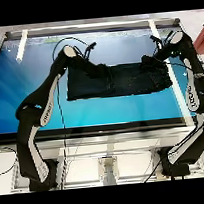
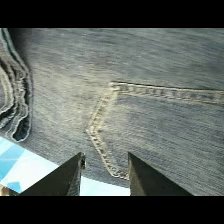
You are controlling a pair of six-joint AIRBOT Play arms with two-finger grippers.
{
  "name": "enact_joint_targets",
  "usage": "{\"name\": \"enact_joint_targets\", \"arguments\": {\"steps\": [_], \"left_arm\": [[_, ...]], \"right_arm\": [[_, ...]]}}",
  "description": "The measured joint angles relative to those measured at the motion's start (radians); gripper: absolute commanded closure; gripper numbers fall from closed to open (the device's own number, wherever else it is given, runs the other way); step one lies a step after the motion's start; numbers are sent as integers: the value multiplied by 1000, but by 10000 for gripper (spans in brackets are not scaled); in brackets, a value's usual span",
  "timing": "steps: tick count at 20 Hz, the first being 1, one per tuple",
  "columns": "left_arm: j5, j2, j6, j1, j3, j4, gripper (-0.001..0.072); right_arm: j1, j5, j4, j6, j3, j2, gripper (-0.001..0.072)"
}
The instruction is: Fold the clothes and pants, and hang the long-sleeved shirts on hangers.
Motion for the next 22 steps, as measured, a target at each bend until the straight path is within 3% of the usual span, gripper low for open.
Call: {"name": "enact_joint_targets", "arguments": {"steps": [1, 2, 9, 10, 12, 14, 16, 22], "left_arm": [[-8, 0, 0, 32, 0, -27, 209], [-21, 1, -4, 64, 0, -37, 216], [-167, 14, -111, 323, -58, 84, 207], [-174, 16, -116, 353, -63, 97, 201], [-186, 17, -146, 406, -69, 152, 110], [-192, 17, -167, 441, -75, 211, 110], [-193, 6, -175, 455, -79, 246, 64], [-159, -71, -183, 422, -82, 268, 64]], "right_arm": [[9, 0, 0, -5, 0, 0, 394], [15, 0, -1, -11, 0, 0, 394], [5, 68, -64, -66, 1, 0, 394], [-3, 71, -71, -70, 1, 0, 394], [-19, 85, -80, -76, 1, 0, 395], [-30, 86, -85, -79, 1, 0, 394], [-38, 86, -86, -80, 1, 0, 394], [-44, 78, -89, -82, 1, 0, 395]]}}
